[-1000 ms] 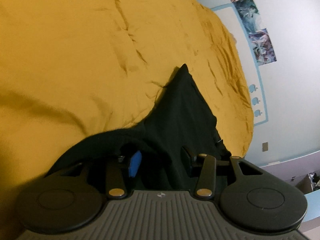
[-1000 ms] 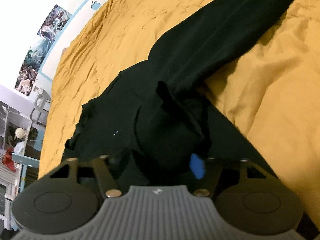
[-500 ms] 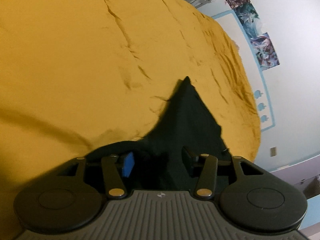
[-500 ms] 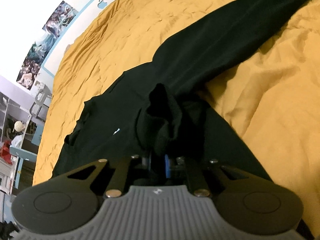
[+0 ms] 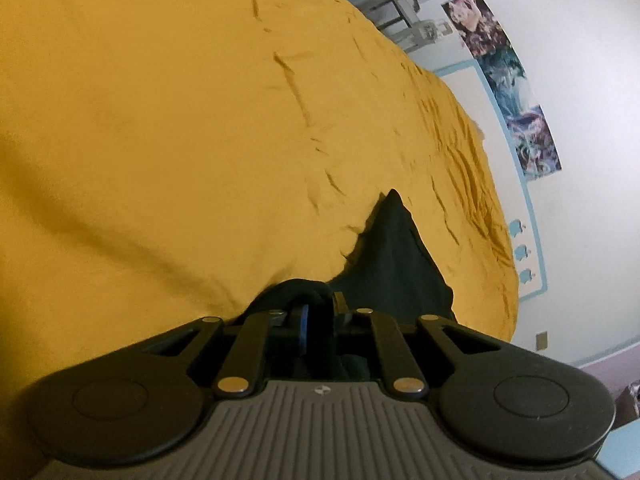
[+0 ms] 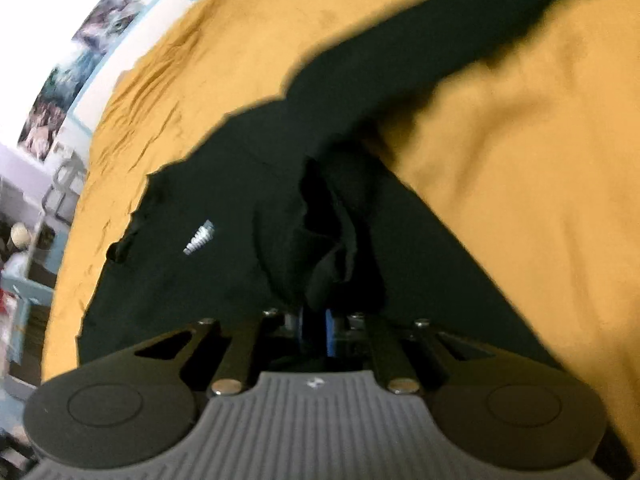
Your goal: Fold small clothes
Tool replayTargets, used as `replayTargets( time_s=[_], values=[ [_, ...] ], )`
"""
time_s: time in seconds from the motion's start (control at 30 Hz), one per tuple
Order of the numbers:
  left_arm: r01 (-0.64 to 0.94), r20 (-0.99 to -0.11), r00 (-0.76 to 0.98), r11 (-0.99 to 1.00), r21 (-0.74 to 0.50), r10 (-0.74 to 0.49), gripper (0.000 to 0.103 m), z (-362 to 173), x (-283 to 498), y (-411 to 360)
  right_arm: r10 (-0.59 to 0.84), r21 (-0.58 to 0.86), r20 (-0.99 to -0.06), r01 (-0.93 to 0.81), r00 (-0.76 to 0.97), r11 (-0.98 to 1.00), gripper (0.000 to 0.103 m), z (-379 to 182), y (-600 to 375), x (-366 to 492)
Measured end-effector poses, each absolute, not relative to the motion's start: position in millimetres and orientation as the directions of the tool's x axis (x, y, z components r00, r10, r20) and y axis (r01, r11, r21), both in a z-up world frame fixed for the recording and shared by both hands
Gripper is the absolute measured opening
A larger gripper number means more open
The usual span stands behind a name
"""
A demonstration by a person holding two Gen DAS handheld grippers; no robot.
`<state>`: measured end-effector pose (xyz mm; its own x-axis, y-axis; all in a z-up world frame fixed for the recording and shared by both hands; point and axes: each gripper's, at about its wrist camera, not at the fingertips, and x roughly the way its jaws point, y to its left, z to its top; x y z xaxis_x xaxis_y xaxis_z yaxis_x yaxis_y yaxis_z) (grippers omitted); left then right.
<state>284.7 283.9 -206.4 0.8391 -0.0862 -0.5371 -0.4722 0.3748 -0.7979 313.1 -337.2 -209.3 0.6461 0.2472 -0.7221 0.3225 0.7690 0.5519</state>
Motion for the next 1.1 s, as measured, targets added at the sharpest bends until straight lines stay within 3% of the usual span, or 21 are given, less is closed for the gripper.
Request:
replayTargets(
  time_s=[0.23,0.3,0.4,0.47,0.53,0.67,0.8,1.03,1.1],
  values=[
    [-0.454,-0.580,0.804,0.498,-0.739,-0.128,0.019,-168.9,255.1,283.1,0.241,0.564,-0.718,0.343,0.653,0.751,0.018,-186.8,-352.1,289.6],
    [-0.402,-0.572,0.804,0.562,-0.723,-0.161,0.024,-154.2,250.2,271.7,0.244,0.571,-0.696,0.316,0.675,0.758,0.018,-177.6,-356.0,281.8],
    [-0.306,-0.563,0.798,0.658,-0.688,-0.217,0.037,-132.3,255.9,240.8,0.232,0.579,-0.669,0.299,0.706,0.758,0.029,-164.7,-377.7,272.6],
    [-0.217,-0.543,0.788,0.695,-0.686,-0.289,0.047,-122.3,268.0,211.5,0.178,0.574,-0.648,0.320,0.740,0.754,0.038,-156.6,-407.4,267.4],
    [-0.130,-0.517,0.769,0.698,-0.704,-0.377,0.048,-118.4,284.9,179.0,0.078,0.547,-0.635,0.376,0.769,0.748,0.041,-147.6,-441.2,266.3],
    [0.014,-0.475,0.699,0.675,-0.738,-0.534,0.048,-126.3,324.4,103.1,-0.155,0.536,-0.570,0.508,0.807,0.675,0.057,-136.8,-526.4,267.8],
    [0.116,-0.468,0.658,0.693,-0.712,-0.591,0.048,-137.0,354.8,37.1,-0.310,0.565,-0.509,0.583,0.803,0.584,0.058,-139.8,-606.5,286.7],
    [0.142,-0.490,0.549,0.653,-0.744,-0.678,0.048,-166.6,391.1,-34.8,-0.417,0.579,-0.564,0.701,0.713,0.415,0.058,-169.2,-681.9,341.0],
    [0.136,-0.511,0.517,0.656,-0.743,-0.687,0.048,-176.9,396.7,-46.4,-0.437,0.603,-0.564,0.711,0.701,0.362,0.062,-179.2,-697.3,348.9]
  ],
)
